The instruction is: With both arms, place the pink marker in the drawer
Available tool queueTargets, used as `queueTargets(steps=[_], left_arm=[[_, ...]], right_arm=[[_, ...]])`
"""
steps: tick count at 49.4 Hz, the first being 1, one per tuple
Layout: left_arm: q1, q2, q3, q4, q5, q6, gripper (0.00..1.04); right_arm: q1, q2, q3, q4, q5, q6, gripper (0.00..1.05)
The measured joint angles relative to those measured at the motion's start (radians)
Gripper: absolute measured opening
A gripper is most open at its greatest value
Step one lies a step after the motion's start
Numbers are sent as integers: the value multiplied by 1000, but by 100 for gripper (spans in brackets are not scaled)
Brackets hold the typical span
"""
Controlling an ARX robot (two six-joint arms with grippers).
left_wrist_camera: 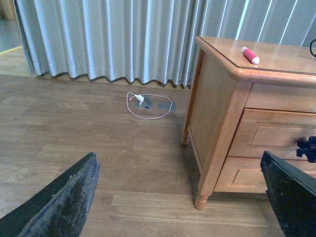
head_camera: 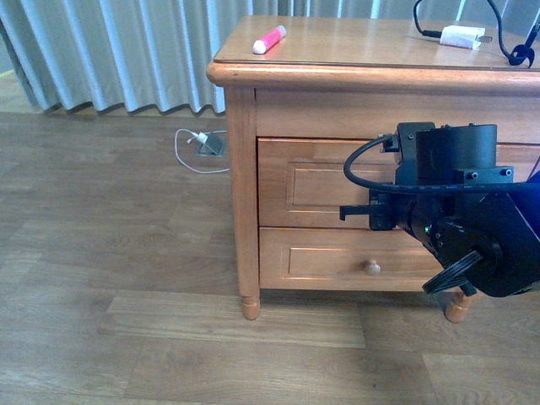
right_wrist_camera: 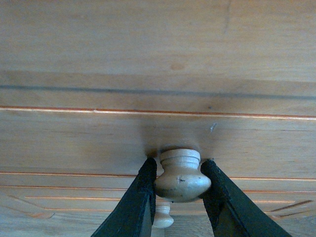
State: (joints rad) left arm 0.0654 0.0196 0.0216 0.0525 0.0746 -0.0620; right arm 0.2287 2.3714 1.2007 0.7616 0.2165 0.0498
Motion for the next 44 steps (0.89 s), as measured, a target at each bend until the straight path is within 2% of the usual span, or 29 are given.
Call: queueTargets(steps=[16,31,44], left_arm=[[0,0,0,0,0,0,99],[0,0,0,0,0,0,99],[0,0,0,0,0,0,99]], right_arm=[[-5,-23,-53,7,-25,30,24],[-21,-207,-355,32,-131,138,24],[-27,-321,-595,134,-203,145,24]])
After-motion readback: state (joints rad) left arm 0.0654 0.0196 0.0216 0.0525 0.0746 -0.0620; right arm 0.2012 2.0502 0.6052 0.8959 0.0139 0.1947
